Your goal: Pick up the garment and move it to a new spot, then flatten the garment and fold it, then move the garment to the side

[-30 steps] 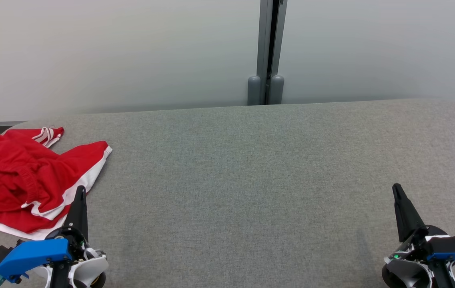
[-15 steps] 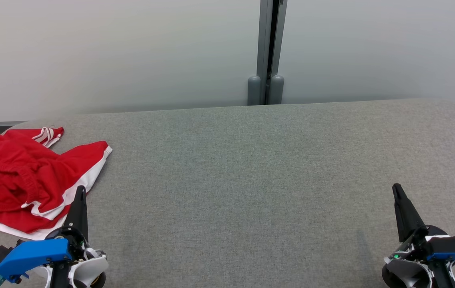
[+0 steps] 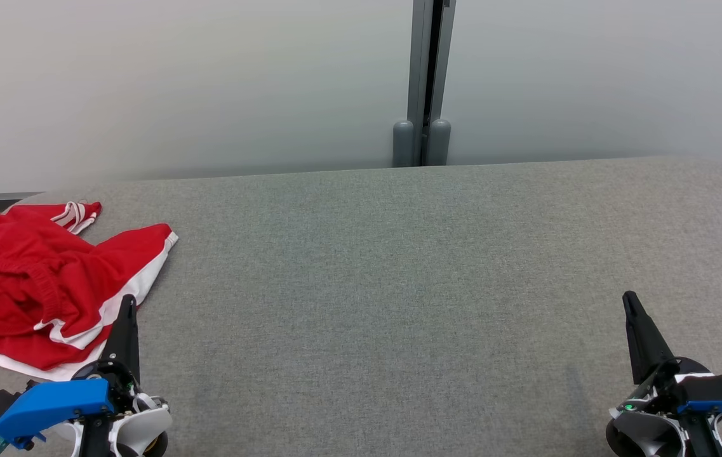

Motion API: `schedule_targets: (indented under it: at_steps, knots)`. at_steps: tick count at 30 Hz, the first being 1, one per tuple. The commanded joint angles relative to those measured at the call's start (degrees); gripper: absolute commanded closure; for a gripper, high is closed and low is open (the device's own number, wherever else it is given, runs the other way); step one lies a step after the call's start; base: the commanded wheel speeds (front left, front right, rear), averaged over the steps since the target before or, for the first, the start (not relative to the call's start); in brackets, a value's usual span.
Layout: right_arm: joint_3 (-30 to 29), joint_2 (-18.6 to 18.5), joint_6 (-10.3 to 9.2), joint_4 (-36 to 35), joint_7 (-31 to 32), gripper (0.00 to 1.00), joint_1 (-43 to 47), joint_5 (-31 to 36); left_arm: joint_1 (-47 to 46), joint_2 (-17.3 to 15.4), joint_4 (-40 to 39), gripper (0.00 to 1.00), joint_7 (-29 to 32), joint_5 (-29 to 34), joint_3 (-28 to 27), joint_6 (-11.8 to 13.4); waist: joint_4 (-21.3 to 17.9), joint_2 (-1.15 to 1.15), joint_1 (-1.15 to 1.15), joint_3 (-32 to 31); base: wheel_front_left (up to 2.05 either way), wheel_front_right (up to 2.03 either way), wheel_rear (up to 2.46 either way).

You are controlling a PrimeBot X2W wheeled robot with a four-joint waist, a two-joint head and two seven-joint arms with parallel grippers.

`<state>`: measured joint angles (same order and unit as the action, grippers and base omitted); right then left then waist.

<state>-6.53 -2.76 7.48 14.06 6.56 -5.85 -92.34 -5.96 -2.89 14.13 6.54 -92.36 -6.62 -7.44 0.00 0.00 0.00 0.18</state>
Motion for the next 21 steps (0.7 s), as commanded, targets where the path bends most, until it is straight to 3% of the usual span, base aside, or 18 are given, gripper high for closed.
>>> schedule_targets:
  at_steps: [1,4,5,21]
  knots:
    - [-0.1,-0.2,0.02,-0.2,0.1,1.0,-0.7,-0.2,-0.6,0.1,-0.2,1.0,0.1,-0.1,-0.1,-0.3,0.0,0.0,0.0,0.0,0.0,0.0,0.0]
    - [-0.1,-0.2,0.02,-0.2,0.1,1.0,-0.7,-0.2,-0.6,0.1,-0.2,1.0,0.1,-0.1,-0.1,-0.3,0.0,0.0,0.0,0.0,0.0,0.0,0.0]
    - [0.0,0.0,0.0,0.1,0.0,0.0,0.1,0.0,0.1,0.0,0.2,0.0,0.0,0.0,0.0,0.0,0.0,0.0,0.0,0.0,0.0,0.0,0.0]
    - [2.4,0.2,-0.05,0.7,-3.7,0.0,2.7,3.0,4.1,0.2,-1.6,0.0,-3.8,2.1,2.8,0.0,0.0,0.0,0.0,0.1,0.0,0.0,0.0]
